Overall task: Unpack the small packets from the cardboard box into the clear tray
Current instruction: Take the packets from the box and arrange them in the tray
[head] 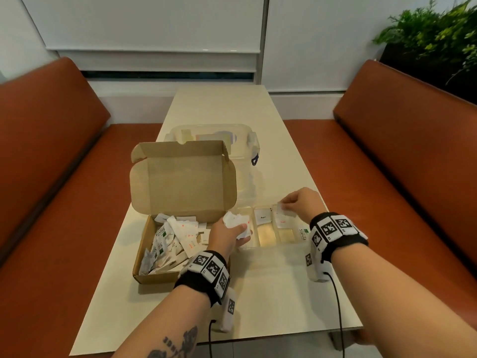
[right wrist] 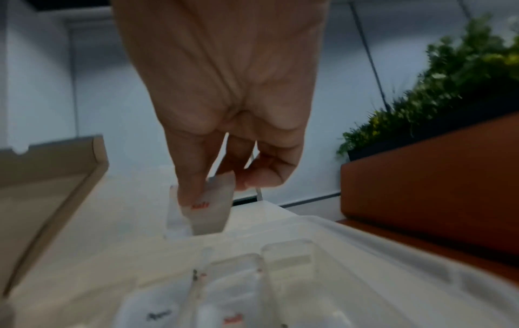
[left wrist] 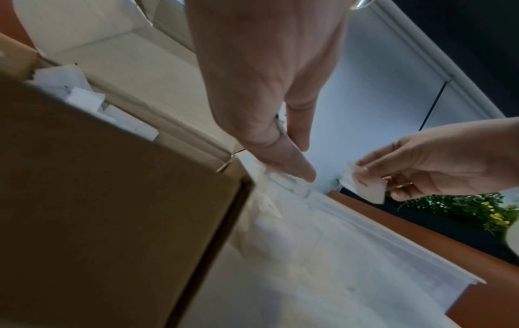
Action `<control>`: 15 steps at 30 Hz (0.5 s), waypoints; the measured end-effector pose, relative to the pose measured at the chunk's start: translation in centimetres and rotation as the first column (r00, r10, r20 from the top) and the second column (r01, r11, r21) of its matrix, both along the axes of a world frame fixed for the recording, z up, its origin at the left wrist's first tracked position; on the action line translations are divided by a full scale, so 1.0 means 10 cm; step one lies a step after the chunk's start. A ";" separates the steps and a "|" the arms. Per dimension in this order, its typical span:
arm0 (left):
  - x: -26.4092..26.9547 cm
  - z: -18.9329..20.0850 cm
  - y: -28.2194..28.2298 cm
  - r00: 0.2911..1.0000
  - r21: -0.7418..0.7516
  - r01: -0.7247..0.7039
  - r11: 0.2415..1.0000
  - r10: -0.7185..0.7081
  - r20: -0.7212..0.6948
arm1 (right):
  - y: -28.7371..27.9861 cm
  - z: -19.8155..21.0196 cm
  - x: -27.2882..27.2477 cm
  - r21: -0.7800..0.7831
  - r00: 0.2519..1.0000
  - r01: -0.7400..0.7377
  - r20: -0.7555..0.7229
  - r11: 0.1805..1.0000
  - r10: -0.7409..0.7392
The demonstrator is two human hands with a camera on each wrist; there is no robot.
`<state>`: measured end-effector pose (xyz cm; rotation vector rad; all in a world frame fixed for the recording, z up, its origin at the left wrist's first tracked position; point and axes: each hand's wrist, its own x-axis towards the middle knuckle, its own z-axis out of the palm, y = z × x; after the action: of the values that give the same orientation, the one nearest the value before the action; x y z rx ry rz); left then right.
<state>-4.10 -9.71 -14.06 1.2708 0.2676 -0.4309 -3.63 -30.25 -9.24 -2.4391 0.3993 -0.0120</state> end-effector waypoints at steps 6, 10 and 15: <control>0.01 -0.02 0.01 1.000 0.011 0.016 1.000 -0.016 0.004 | 0.03 -0.16 0.05 -0.211 0.985 -0.099 -0.157 0.972 0.067; 0.02 -0.04 0.01 0.999 0.035 0.033 0.999 -0.034 0.016 | 0.09 -0.19 0.11 -0.301 0.979 -0.105 -0.198 0.948 0.046; 0.04 -0.05 0.02 0.999 0.035 0.045 0.998 -0.045 0.016 | 0.12 -0.20 0.15 -0.400 0.968 -0.090 -0.251 0.912 -0.014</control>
<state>-3.71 -9.52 -14.55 1.3155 0.2329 -0.4553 -2.15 -29.06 -11.28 -2.8760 0.5000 0.2554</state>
